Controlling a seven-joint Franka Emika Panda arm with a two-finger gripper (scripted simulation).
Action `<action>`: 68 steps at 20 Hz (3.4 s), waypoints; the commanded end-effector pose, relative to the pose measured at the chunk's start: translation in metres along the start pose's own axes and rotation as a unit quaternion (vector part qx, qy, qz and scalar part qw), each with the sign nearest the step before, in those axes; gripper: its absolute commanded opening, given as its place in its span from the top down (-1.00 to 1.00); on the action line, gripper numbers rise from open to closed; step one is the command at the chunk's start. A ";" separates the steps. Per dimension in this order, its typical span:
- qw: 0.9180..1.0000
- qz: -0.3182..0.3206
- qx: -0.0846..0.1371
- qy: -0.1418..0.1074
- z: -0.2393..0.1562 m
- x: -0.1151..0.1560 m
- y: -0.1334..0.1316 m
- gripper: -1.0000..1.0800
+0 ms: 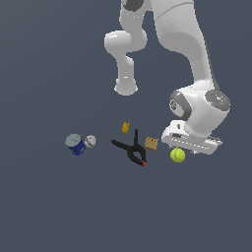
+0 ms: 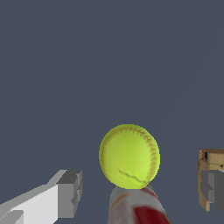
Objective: Pick up a designated object from a clutter of objects.
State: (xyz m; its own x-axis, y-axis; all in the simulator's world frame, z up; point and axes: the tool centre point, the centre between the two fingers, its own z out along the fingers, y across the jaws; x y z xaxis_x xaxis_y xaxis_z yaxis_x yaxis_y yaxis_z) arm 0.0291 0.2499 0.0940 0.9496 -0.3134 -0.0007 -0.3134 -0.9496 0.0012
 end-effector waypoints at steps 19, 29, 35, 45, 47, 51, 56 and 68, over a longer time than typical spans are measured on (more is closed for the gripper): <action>1.000 0.002 0.001 0.000 0.052 -0.001 -0.002 -0.92; 1.000 0.002 0.001 0.000 0.052 -0.001 -0.002 1.00; 1.000 0.002 0.001 0.001 0.045 -0.002 0.000 1.00; 1.000 0.002 0.001 0.001 -0.005 -0.007 0.012 1.00; 1.000 0.002 0.001 0.001 -0.022 -0.008 0.017 1.00; 1.000 0.002 0.001 0.001 -0.062 -0.012 0.027 1.00; 1.000 0.002 0.001 0.000 -0.118 -0.018 0.040 1.00; 1.000 0.001 0.001 0.000 -0.256 -0.029 0.072 1.00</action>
State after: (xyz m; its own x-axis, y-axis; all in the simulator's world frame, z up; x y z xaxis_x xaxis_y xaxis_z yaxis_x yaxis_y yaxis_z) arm -0.0179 0.1939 0.3336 0.9486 -0.3164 -0.0006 -0.3164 -0.9486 -0.0007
